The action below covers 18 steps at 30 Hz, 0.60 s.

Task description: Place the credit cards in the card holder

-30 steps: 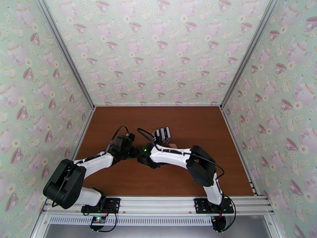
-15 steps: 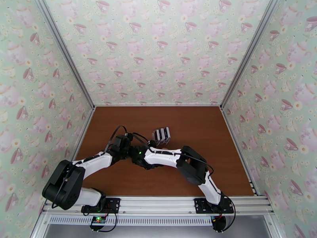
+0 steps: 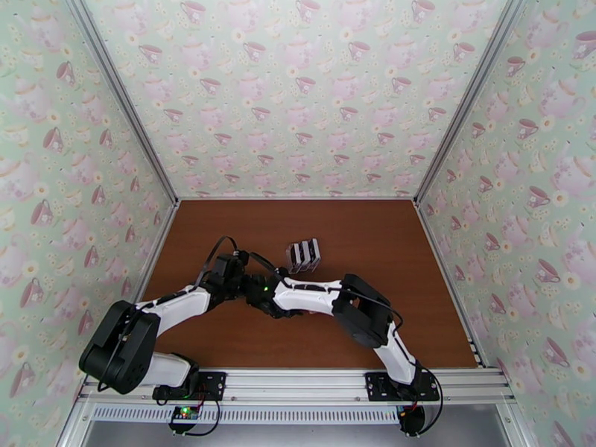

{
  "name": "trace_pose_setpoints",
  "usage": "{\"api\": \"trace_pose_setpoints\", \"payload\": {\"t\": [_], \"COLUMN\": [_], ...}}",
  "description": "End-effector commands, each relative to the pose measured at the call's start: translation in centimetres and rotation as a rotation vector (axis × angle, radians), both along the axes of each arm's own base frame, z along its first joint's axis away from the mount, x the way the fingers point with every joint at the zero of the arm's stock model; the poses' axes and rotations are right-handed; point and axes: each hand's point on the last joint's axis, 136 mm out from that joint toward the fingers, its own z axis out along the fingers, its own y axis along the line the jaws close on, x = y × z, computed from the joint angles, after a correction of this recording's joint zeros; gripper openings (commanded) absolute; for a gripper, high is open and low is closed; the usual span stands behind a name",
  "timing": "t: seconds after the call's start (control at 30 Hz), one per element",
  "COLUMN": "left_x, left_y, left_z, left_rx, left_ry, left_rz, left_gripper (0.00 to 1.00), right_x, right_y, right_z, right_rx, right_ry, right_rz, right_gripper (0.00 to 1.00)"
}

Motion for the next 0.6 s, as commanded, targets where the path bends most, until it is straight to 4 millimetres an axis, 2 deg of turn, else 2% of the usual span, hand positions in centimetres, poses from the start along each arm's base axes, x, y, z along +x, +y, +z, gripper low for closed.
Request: {"api": "trace_pose_setpoints", "payload": {"t": [0.0,0.1,0.23,0.43,0.57], "left_x": [-0.2,-0.2,-0.2,-0.2,-0.2], "left_y": [0.2,0.1,0.0,-0.2,-0.3], "left_z": [0.0,0.0,-0.1,-0.1,-0.1], "left_rx": [-0.005,-0.008,-0.012,-0.021,-0.025], "left_ry": [0.005,0.006,0.009,0.012,0.010], "left_rz": [0.006,0.004,-0.001,-0.007,-0.010], "left_gripper": [0.58,0.58,0.58,0.59,0.59], "right_x": [-2.3,-2.6,-3.2,-4.0,-4.6], "right_y": [4.6,5.1,6.2,7.6,8.4], "right_z": [-3.9,-4.3,-4.6,-5.0,-4.7], "right_rx": [0.245,0.272,0.333,0.415,0.474], "right_ry": [0.165,0.187,0.225,0.278,0.308], "right_rz": [-0.009,-0.007,0.001,0.011,0.020], "right_gripper": [0.06,0.09,0.25,0.35,0.48]}}
